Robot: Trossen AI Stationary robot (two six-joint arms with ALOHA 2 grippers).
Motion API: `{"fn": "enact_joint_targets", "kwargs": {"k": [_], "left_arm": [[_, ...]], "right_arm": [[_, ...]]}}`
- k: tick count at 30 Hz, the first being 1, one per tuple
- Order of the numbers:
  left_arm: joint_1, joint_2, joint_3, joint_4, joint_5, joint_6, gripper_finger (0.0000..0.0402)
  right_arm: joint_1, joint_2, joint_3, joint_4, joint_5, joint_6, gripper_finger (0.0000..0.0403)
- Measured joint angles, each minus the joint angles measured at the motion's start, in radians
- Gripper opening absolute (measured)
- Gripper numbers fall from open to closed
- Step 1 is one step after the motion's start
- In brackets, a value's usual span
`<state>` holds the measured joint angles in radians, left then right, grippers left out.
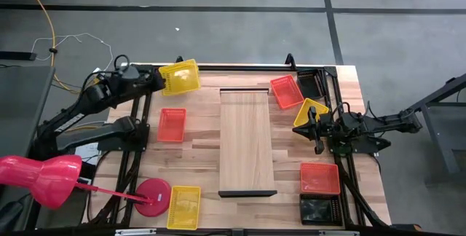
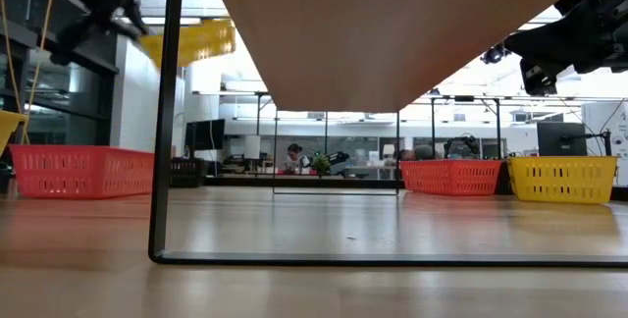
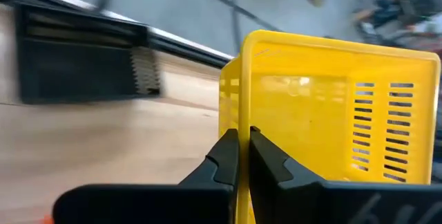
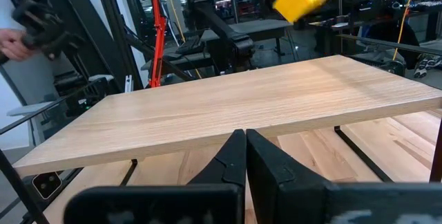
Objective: Stack baskets on shelf by color
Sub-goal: Put the top left yellow bin on the shelf
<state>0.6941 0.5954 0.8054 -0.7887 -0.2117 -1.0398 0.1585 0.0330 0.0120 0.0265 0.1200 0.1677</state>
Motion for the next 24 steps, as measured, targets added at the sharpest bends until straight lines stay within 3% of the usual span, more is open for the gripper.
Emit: {"fn": "enact_joint_targets", "kwargs": {"k": [6, 14, 18, 24], "left_arm": [[-0.269, 0.087, 0.022, 0.137, -0.137, -0.127, 0.0000], [-0.631, 0.363, 0.023, 0.420, -0.373, -0.295, 0.0000], [-0.711, 0.510, 0.080, 0.487, -0.406, -0.352, 0.0000], [-0.707, 0.710, 0.324, 0.327, -0.376, -0.225, 0.0000]], "right_arm": [[0.000, 0.000, 0.000, 0.000, 0.000, 0.000, 0.0000], [0.000, 0.000, 0.000, 0.000, 0.000, 0.000, 0.0000], [0.000, 0.000, 0.000, 0.000, 0.000, 0.000, 0.0000], [0.000, 0.000, 0.000, 0.000, 0.000, 0.000, 0.0000]]}}
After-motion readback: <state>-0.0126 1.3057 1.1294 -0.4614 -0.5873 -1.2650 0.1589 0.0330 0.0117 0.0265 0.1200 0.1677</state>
